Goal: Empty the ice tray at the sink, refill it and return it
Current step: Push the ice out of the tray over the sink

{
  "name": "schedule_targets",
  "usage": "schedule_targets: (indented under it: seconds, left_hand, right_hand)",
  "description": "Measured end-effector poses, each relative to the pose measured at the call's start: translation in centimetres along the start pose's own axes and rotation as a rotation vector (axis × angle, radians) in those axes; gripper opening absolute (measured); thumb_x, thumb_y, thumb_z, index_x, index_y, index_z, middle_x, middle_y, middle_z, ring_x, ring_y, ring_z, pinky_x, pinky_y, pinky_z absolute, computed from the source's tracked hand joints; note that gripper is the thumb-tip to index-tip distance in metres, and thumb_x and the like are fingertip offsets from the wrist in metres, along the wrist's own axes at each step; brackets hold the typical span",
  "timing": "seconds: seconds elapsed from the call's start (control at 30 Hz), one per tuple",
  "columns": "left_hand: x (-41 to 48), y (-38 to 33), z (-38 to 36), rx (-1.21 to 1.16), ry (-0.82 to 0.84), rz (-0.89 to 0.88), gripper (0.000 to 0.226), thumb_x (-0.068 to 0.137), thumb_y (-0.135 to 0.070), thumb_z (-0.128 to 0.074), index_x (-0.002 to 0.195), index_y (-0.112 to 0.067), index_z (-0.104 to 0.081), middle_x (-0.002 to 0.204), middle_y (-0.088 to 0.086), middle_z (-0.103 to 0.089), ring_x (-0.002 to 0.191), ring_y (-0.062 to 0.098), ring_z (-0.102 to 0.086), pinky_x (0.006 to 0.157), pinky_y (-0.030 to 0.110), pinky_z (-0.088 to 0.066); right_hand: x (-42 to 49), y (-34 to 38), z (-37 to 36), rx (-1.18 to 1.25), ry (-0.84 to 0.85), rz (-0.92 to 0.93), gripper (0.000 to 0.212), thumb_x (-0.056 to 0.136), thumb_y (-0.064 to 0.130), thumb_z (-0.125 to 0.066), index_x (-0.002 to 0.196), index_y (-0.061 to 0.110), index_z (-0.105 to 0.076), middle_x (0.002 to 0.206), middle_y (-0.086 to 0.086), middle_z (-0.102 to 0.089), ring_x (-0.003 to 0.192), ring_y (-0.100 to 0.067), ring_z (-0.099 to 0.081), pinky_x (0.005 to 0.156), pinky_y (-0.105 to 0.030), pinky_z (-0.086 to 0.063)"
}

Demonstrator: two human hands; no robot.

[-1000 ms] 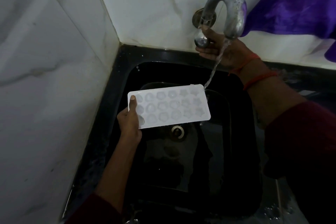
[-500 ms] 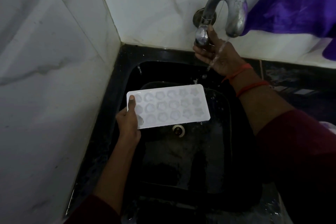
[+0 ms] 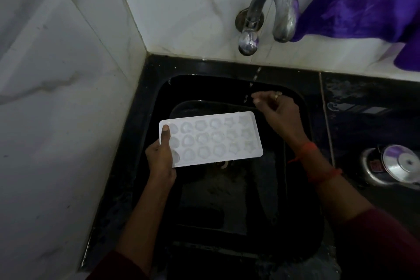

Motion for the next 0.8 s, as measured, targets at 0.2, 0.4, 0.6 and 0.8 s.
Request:
schedule_targets:
  seconds: [0.2,0.4,0.6,0.8]
  left_hand:
    - [-1.4,1.4,0.4,0.021,0.010,0.021,0.036,0.086,-0.050,-0.072,0.081,-0.014,-0.072,0.084,0.003,-0.075,0.083,0.026,-0.074,0.067,0.040,-0.062]
    - [-3.2,2.1,0.5,0.022,0.014,0.030,0.038,0.087,-0.049,-0.071,0.082,-0.011,-0.071,0.093,0.010,-0.074,0.096,0.036,-0.072,0.084,0.055,-0.059]
    - [-4.7,2.2,0.5,0.019,0.030,0.019,0.035,0.088,-0.045,-0.071,0.083,-0.011,-0.071,0.093,0.011,-0.074,0.094,0.035,-0.072,0.083,0.052,-0.060]
    - [-5.4,2.3,0.5,0.008,0.037,0.016,0.033,0.089,-0.044,-0.071,0.083,-0.011,-0.071,0.085,0.006,-0.073,0.083,0.028,-0.072,0.075,0.044,-0.061]
  right_hand:
    - [-5.5,-0.2,0.2,-0.430,0.080,0.202,0.029,0.086,0.024,-0.074,0.115,0.023,-0.071,0.125,0.000,-0.064,0.118,-0.019,-0.059,0.098,-0.039,-0.050]
    - [-7.8,-1.5,0.4,-0.608,0.178,0.150,0.032,0.083,0.032,-0.074,0.115,0.027,-0.070,0.142,0.005,-0.054,0.129,-0.016,-0.050,0.100,-0.042,-0.050]
    - [-8.8,-1.6,0.5,-0.720,0.239,0.144,0.034,0.084,0.038,-0.072,0.116,0.026,-0.071,0.143,0.004,-0.054,0.130,-0.020,-0.052,0.102,-0.040,-0.045]
    - [-8.9,-1.1,0.4,-0.767,0.304,0.105,0.035,0.091,0.036,-0.067,0.123,0.024,-0.070,0.147,0.002,-0.050,0.128,-0.023,-0.054,0.103,-0.039,-0.043]
Point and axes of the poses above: each hand's wrist, its own x-axis towards the middle knuckle, its own z-axis out of the back of the hand, y = z × x, the point moved 6 cm from there along x, towards the middle knuckle
